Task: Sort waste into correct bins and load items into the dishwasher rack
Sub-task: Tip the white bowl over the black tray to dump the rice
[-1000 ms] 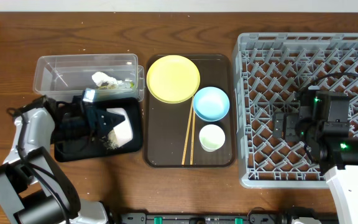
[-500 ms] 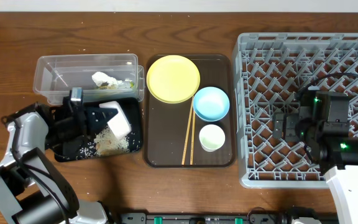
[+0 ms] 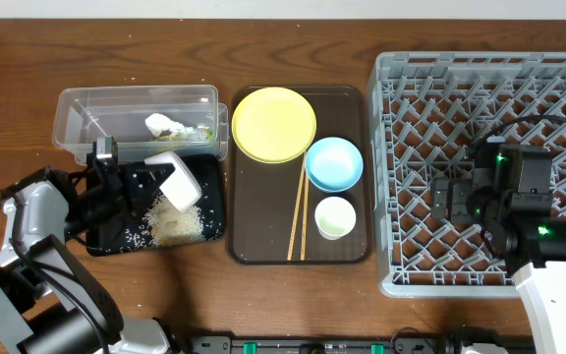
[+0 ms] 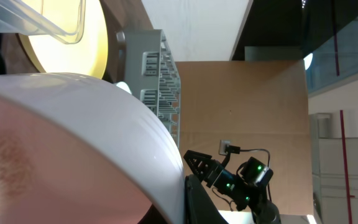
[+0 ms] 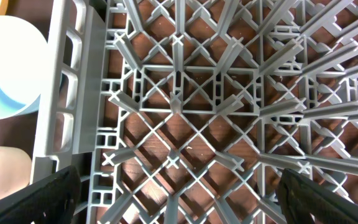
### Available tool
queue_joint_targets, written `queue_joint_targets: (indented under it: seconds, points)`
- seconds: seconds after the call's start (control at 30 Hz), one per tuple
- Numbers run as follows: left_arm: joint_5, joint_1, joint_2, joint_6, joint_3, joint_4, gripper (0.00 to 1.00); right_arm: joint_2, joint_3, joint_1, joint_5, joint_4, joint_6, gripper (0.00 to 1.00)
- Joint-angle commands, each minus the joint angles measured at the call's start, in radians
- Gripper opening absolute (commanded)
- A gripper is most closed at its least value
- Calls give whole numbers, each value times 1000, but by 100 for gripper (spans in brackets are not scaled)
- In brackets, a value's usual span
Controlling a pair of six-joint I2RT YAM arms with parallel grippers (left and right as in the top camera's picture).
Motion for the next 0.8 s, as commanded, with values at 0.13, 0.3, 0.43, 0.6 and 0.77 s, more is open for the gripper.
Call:
queue_joint_targets:
  seconds: [0.13, 0.3, 0.43, 0.6, 0.77]
  points:
    - [34, 7, -14, 24, -4, 0, 6, -2, 23, -9, -8, -3, 14, 99]
    - [34, 7, -14, 24, -4, 9, 6, -2, 23, -9, -8, -3, 14, 99]
    - [33, 7, -14, 24, -4, 20, 6, -2, 23, -9, -8, -4, 14, 99]
    - [31, 7, -14, 24, -4, 76, 6, -2, 23, -9, -8, -4, 15, 99]
    - [-3, 7, -14, 10, -4, 145, 6, -2, 23, -9, -8, -4, 14, 99]
